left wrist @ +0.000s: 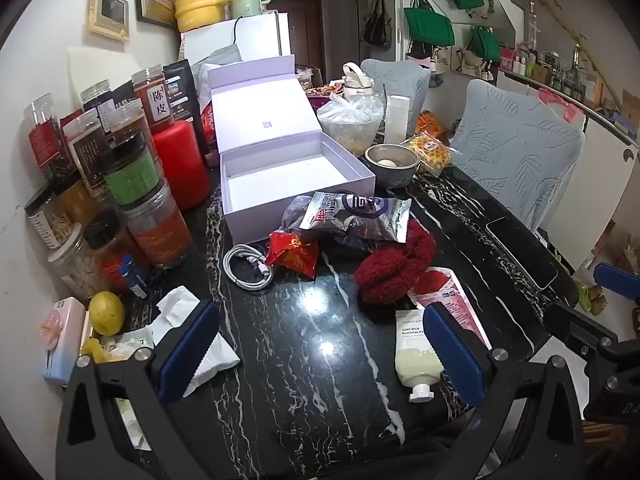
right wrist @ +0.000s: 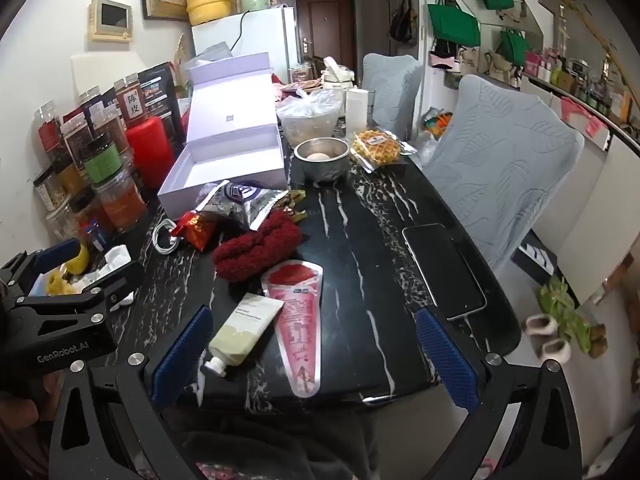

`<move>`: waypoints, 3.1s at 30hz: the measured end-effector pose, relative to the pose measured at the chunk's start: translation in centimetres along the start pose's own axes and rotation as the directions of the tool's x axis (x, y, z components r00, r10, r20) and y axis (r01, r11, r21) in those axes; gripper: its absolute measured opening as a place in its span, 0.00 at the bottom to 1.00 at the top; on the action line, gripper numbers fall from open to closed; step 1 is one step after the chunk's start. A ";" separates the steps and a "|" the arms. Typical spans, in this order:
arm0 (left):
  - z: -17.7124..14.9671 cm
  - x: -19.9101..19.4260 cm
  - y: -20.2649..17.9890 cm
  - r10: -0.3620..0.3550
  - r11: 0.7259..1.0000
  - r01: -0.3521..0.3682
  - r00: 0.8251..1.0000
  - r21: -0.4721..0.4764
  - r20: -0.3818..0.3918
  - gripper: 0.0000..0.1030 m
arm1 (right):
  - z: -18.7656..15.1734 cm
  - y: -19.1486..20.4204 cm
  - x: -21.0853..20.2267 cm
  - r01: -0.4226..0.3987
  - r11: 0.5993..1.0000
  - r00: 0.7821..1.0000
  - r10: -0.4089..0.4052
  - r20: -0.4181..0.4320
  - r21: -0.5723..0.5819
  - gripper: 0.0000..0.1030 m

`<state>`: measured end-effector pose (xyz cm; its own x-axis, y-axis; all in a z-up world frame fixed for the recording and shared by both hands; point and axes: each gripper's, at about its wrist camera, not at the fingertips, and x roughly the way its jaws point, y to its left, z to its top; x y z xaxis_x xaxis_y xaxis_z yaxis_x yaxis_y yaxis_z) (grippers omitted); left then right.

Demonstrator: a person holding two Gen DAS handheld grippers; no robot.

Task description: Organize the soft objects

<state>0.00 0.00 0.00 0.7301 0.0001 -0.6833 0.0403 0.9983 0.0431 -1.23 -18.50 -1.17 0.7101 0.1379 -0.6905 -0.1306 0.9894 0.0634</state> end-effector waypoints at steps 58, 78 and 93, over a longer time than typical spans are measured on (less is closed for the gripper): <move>0.2 -0.7 -0.3 -0.035 0.999 0.035 0.999 0.011 0.012 1.00 | 0.1 0.0 -0.2 -0.019 1.000 1.000 0.019 0.009 0.013 1.00; 0.2 -1.1 0.0 -0.034 0.999 0.034 0.999 0.004 0.015 1.00 | 0.0 0.0 -0.3 -0.021 1.000 1.000 0.021 0.017 0.012 1.00; 0.2 -1.2 0.1 -0.032 0.999 0.032 0.999 0.000 0.021 1.00 | 0.0 0.1 -0.8 -0.020 1.000 1.000 0.020 0.022 0.012 1.00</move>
<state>-0.70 0.10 1.00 0.7424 -0.0333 -0.6691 0.0639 0.9977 0.0213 -1.80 -18.50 -0.65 0.7221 0.1583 -0.6734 -0.1362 0.9869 0.0859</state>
